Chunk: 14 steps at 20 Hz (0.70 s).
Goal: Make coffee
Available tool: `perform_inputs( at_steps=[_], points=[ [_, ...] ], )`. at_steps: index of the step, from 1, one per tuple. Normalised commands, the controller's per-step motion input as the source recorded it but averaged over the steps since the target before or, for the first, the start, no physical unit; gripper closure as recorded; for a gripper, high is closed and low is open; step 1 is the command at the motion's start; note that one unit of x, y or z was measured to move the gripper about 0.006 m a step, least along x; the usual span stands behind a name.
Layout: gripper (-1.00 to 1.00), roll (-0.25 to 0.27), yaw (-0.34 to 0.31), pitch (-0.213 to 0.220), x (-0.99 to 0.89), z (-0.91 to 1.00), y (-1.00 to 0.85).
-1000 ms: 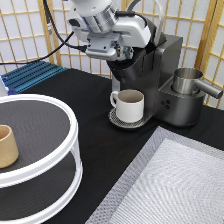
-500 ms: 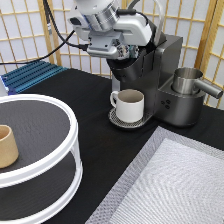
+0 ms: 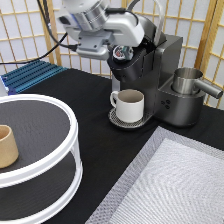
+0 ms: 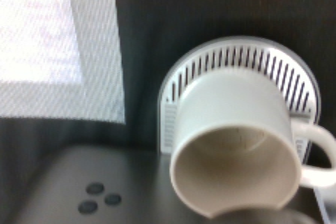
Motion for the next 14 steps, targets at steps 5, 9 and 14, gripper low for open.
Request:
perform_inputs(
  at_steps=[5, 9, 14],
  points=[
    [-1.00, -0.011, -0.032, -0.045, -0.18, 1.00, 0.42],
    [-1.00, -0.033, -0.047, -0.059, -0.01, 1.00, 0.82],
    [-1.00, -0.050, -0.057, -0.050, 0.00, 1.00, 0.89]
  ],
)
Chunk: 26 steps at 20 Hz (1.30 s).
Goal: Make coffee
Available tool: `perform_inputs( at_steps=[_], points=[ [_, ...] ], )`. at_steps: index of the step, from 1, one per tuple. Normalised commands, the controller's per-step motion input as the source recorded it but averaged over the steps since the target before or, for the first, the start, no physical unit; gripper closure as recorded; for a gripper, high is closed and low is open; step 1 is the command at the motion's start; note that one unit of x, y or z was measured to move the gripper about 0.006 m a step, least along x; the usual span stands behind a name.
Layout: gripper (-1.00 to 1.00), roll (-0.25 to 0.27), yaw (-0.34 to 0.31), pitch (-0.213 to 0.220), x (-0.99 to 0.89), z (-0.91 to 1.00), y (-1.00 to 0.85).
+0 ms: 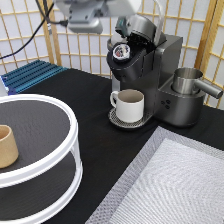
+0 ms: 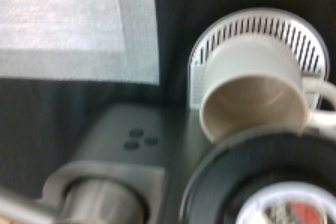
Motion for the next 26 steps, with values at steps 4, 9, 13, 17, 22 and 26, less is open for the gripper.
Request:
perform_inputs(
  at_steps=[4, 9, 13, 17, 22, 26],
  points=[
    [-1.00, -0.123, -0.067, -0.002, 0.12, 1.00, 0.89],
    [-1.00, -0.196, -0.092, 0.000, 0.19, 0.64, 0.77],
    [-1.00, -0.268, -0.074, 0.028, 0.24, 0.20, 0.63],
    [-1.00, -0.269, -0.020, 0.136, 0.43, 0.00, 0.25],
    [-1.00, -0.204, 0.000, 0.216, 0.32, -0.01, -0.05],
    [-1.00, -0.170, -0.008, 0.238, 0.28, -0.02, -0.08]
  ],
)
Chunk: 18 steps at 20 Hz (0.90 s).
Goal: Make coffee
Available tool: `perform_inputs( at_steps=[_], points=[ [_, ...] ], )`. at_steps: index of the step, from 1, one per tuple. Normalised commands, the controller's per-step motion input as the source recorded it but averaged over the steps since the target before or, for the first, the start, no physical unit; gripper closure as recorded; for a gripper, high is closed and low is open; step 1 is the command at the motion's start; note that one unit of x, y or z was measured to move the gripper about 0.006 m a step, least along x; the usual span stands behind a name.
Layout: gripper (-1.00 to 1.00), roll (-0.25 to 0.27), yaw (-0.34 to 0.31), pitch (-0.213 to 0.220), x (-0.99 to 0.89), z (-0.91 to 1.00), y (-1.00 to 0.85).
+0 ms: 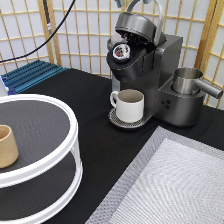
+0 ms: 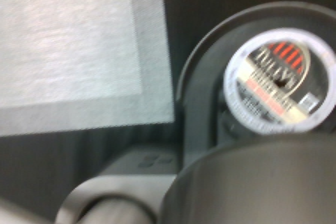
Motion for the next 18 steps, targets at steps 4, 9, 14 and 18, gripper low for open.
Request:
perform_inputs(
  at_steps=[4, 9, 14, 18],
  points=[
    [-1.00, -0.164, -0.014, 0.219, 0.47, 0.00, 0.00],
    [-1.00, -0.114, -0.001, 0.212, 0.48, -0.01, -0.13],
    [-1.00, -0.049, -0.005, 0.173, 0.44, -0.09, -0.34],
    [-1.00, -0.015, -0.001, 0.185, 0.43, -0.19, -0.49]
  ],
)
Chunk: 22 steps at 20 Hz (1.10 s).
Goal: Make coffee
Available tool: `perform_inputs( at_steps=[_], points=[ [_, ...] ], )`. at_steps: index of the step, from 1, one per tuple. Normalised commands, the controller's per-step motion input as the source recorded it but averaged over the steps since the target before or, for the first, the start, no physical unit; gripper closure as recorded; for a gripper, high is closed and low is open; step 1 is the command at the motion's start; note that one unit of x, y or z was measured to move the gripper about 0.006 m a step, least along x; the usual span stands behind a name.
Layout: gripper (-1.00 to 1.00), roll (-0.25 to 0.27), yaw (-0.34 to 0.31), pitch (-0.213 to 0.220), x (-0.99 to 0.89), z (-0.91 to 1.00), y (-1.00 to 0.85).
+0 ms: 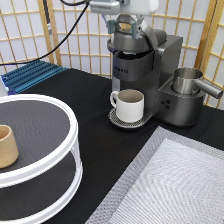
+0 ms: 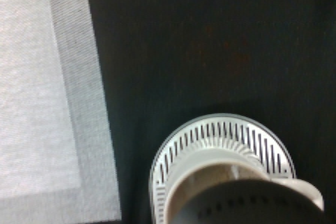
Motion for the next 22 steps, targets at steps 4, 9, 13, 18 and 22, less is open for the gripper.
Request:
perform_inputs(
  at_steps=[4, 9, 13, 18, 22],
  points=[
    [-1.00, -0.006, -0.021, 0.216, 0.07, 0.33, -0.46],
    [-1.00, -0.003, -0.074, 0.100, -0.21, 0.98, -0.16],
    [-1.00, -0.034, -0.059, 0.001, -0.25, 1.00, 0.52],
    [-1.00, -0.105, -0.021, 0.039, 0.11, 0.88, 0.91],
    [-1.00, -0.193, -0.025, 0.065, 0.40, 0.17, 0.76]
  ],
)
